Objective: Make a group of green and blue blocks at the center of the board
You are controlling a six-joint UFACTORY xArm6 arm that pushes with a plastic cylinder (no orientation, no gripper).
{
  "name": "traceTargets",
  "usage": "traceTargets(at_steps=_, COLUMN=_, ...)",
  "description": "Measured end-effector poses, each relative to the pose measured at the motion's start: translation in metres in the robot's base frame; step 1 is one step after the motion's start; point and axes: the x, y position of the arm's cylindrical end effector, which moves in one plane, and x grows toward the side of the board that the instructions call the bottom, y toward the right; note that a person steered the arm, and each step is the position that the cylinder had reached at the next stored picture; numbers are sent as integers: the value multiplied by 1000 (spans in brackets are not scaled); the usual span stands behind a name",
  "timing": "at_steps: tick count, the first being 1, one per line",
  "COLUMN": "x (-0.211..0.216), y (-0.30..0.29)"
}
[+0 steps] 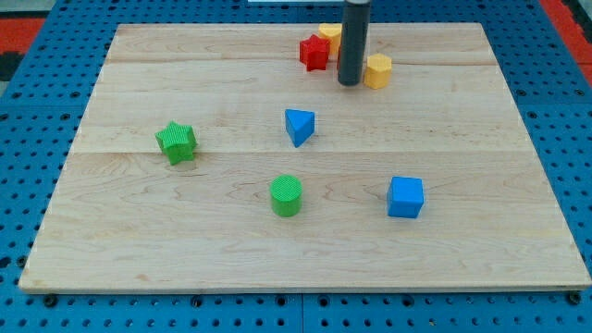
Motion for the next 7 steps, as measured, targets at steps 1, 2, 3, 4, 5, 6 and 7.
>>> traceTargets(at_steps=1, x=16, y=79)
traceTargets(at_steps=2, x=-11, y=147)
traceTargets(at_steps=3, x=-37, y=86)
traceTargets(at_steps=4, x=-3, y=71)
traceTargets(at_steps=5, x=5, y=124)
traceTargets(at_steps=6, x=76, y=137)
traceTargets(at_steps=7, x=121, y=124)
